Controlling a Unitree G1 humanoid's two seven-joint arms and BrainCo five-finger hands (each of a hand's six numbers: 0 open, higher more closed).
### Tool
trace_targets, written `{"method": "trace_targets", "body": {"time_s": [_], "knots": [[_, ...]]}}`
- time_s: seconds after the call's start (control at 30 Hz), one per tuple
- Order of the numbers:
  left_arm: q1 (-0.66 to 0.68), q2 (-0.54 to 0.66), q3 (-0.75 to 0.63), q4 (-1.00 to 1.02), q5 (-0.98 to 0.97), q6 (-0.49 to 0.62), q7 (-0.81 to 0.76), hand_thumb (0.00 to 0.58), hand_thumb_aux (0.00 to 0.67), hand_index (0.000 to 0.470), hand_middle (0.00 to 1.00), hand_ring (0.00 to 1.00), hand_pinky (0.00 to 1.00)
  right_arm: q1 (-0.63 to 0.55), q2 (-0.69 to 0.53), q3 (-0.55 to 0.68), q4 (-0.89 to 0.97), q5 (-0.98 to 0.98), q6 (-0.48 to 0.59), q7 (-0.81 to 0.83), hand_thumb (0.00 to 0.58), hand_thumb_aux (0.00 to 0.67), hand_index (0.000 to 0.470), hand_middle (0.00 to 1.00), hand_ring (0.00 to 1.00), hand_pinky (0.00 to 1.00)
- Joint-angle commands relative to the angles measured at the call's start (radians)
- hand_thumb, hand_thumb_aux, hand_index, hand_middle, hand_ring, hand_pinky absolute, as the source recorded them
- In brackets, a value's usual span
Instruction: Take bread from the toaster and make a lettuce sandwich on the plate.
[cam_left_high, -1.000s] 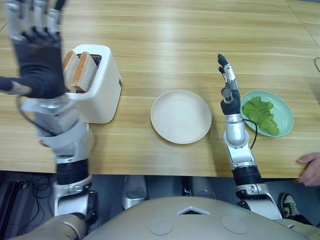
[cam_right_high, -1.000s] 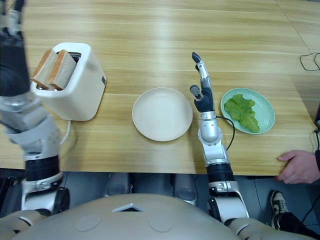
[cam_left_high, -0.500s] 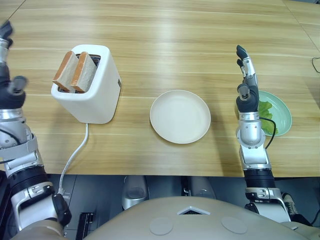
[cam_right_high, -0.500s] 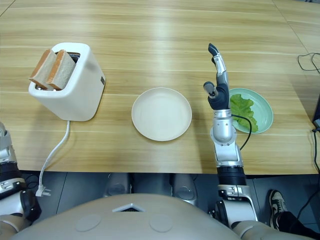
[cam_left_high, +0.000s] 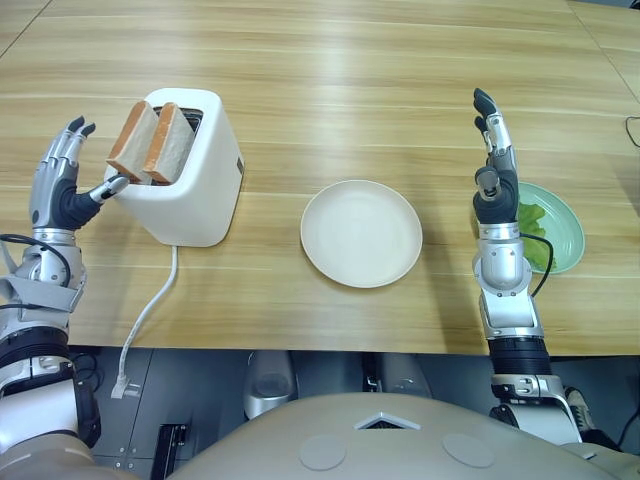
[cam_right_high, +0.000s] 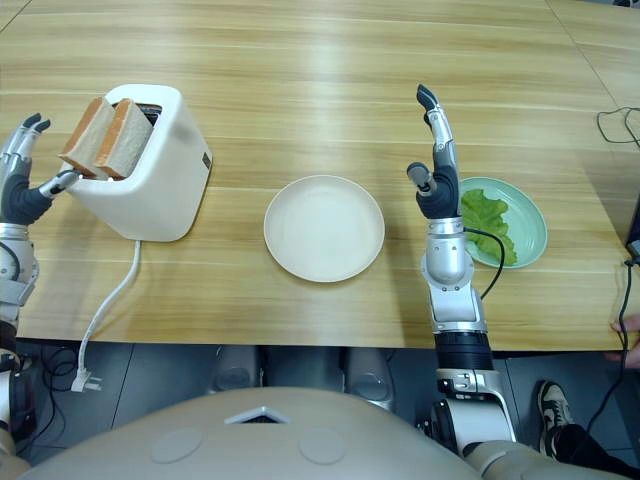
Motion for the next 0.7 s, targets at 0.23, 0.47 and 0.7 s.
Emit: {"method": "trace_targets", "body": {"time_s": [0.23, 0.47, 0.7], "knots": [[-0.030, -0.004, -0.067, 0.018, -0.087, 0.043, -0.054, 0.000, 0.000, 0.000, 0.00, 0.00, 0.00, -0.008, -0.009, -0.008, 0.026, 0.006, 0.003, 0.003, 0.000, 0.000, 0.000, 0.00, 0.00, 0.00], [-0.041, -0.012, -0.102, 0.025, -0.110, 0.050, -0.077, 0.112, 0.068, 0.047, 0.00, 0.00, 0.00, -0.008, -0.007, -0.007, 0.035, 0.003, -0.001, -0.001, 0.000, 0.000, 0.000, 0.00, 0.00, 0.00], [-0.039, -0.024, -0.109, 0.031, -0.177, 0.028, -0.120, 0.227, 0.147, 0.101, 0.00, 0.00, 0.00, -0.009, -0.009, -0.009, 0.042, 0.005, -0.002, -0.001, 0.000, 0.000, 0.000, 0.00, 0.00, 0.00]]}}
